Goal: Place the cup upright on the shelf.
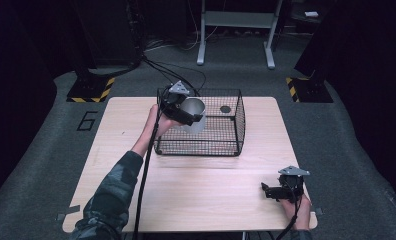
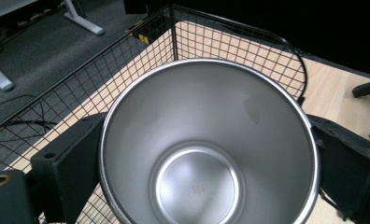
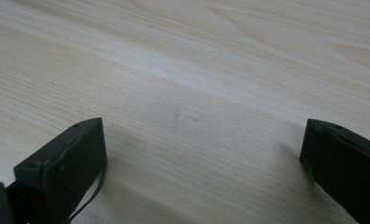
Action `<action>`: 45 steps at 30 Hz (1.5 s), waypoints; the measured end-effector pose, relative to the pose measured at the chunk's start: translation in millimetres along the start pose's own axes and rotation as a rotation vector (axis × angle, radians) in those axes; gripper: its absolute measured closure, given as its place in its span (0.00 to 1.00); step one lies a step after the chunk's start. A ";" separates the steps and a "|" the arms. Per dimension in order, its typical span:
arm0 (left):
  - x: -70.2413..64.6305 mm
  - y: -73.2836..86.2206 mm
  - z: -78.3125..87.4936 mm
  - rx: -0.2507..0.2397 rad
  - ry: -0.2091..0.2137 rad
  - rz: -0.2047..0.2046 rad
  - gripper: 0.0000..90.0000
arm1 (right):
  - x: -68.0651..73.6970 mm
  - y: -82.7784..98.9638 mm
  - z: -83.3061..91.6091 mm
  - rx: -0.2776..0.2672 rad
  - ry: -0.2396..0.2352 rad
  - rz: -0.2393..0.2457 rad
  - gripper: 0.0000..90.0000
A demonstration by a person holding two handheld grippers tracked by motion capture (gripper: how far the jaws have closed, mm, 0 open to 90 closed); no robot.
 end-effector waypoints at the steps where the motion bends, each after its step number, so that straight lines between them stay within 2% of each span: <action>1: 1.6 0.8 -3.0 -0.001 -0.007 0.001 0.07 | 0.0 0.0 0.0 0.000 0.000 0.000 0.00; 5: 6.8 5.3 -12.8 0.014 -0.008 0.018 0.07 | 0.0 0.0 0.0 0.000 0.000 0.000 0.00; 6: 8.1 6.2 -13.8 0.028 0.000 0.014 0.07 | 0.3 -0.2 -0.1 -0.002 0.000 -0.005 0.00; 7: 9.3 6.9 -17.1 0.022 -0.012 0.016 0.07 | 0.3 -0.2 -0.1 -0.002 0.000 -0.005 0.00; 11: 14.6 9.5 -25.0 0.037 -0.011 0.020 0.07 | 0.2 -0.1 -0.1 -0.002 0.000 -0.003 0.00; 23: 18.7 16.9 -48.4 0.079 0.007 0.023 0.07 | 0.4 0.0 0.0 -0.001 -0.003 0.003 0.00; 39: 26.6 29.5 -68.1 0.128 0.018 0.045 0.07 | 0.6 0.1 0.1 0.000 -0.003 0.000 0.00; 45: 27.8 33.5 -72.5 0.156 0.016 0.036 0.07 | 0.7 0.1 0.2 0.000 -0.003 -0.001 0.00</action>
Point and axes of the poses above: each handheld gripper's, and its own axes: z roughly backward along the jaws, y roughly out of its underside, x roughly to its left, the point moved 5 cm from there along -z, roughly forward along the jaws, and after that the axes turned 1 degree about -z, right-handed, at the moved point
